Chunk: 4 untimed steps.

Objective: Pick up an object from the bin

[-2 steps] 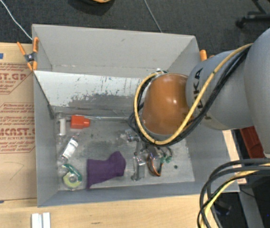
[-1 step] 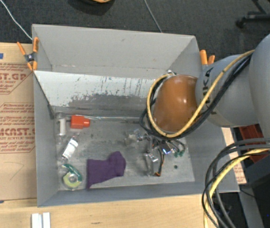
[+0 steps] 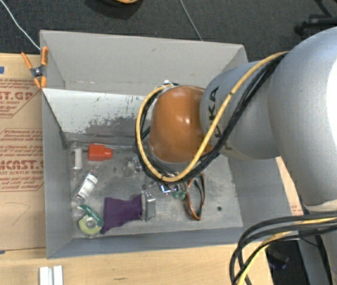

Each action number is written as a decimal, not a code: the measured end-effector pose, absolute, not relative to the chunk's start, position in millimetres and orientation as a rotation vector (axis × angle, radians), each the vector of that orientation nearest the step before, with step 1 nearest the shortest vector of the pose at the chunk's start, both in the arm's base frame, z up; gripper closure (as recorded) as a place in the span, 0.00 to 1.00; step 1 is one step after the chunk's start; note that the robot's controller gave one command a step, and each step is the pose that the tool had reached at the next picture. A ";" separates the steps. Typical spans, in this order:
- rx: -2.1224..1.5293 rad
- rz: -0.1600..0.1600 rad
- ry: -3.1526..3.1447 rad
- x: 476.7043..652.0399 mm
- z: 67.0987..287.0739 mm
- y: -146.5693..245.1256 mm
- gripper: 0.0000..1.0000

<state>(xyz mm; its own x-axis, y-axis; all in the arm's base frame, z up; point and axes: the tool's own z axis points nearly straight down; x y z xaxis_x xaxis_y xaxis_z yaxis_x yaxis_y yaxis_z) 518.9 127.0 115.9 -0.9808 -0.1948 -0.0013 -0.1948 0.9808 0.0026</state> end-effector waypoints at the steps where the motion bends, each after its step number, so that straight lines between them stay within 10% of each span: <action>1: -0.255 -0.002 3.130 484.5 121.9 118.1 0.00; 2: -1.040 0.005 2.961 514.1 70.6 163.1 0.00; 4: -1.727 0.005 2.617 511.6 69.9 172.4 0.00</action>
Offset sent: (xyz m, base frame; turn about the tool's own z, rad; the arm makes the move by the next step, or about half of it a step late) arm -0.0042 0.0365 -0.0459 -0.4950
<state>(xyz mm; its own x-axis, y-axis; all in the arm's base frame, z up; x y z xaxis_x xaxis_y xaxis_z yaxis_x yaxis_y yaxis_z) 511.6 172.4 69.9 -0.3934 -0.9193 -0.0068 -0.9193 0.3935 -0.0009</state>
